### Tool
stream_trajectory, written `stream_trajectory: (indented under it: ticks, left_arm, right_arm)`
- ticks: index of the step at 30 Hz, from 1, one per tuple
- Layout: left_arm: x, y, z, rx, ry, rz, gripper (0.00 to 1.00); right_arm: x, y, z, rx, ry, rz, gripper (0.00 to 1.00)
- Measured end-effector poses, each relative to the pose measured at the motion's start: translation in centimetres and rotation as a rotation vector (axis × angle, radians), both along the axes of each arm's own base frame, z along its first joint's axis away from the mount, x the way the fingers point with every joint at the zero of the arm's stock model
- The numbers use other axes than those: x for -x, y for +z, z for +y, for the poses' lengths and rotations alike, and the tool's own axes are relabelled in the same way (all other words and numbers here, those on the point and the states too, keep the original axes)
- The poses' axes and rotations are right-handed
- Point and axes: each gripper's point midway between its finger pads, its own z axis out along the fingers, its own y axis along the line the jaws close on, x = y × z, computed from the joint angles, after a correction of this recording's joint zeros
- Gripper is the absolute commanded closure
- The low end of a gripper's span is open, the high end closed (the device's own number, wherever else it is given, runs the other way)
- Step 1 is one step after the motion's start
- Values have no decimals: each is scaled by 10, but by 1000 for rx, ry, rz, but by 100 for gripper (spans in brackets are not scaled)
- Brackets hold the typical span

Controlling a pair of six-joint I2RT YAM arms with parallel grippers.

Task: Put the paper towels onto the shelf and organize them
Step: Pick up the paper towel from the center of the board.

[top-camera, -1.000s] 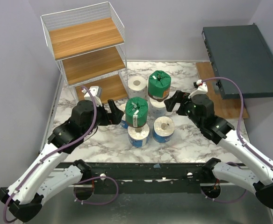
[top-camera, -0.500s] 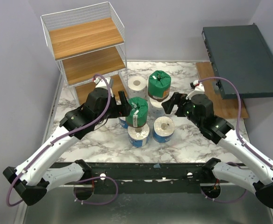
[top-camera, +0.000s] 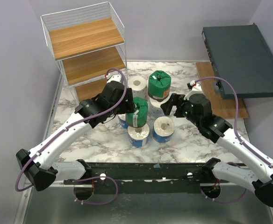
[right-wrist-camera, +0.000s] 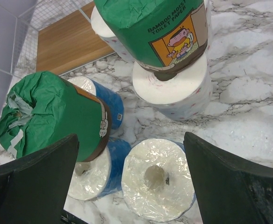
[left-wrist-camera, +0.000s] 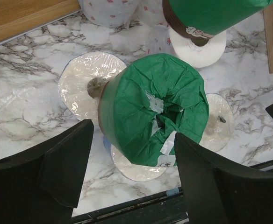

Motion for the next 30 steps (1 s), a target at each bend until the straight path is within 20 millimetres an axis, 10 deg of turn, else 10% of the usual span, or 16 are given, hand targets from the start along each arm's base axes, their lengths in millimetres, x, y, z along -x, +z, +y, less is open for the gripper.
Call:
stream_trajectory:
  ticks: [30]
  left_arm:
    - [-17, -40, -14, -145, -5, 85, 47]
  right_arm:
    - [4, 0, -4, 7, 5, -12, 3]
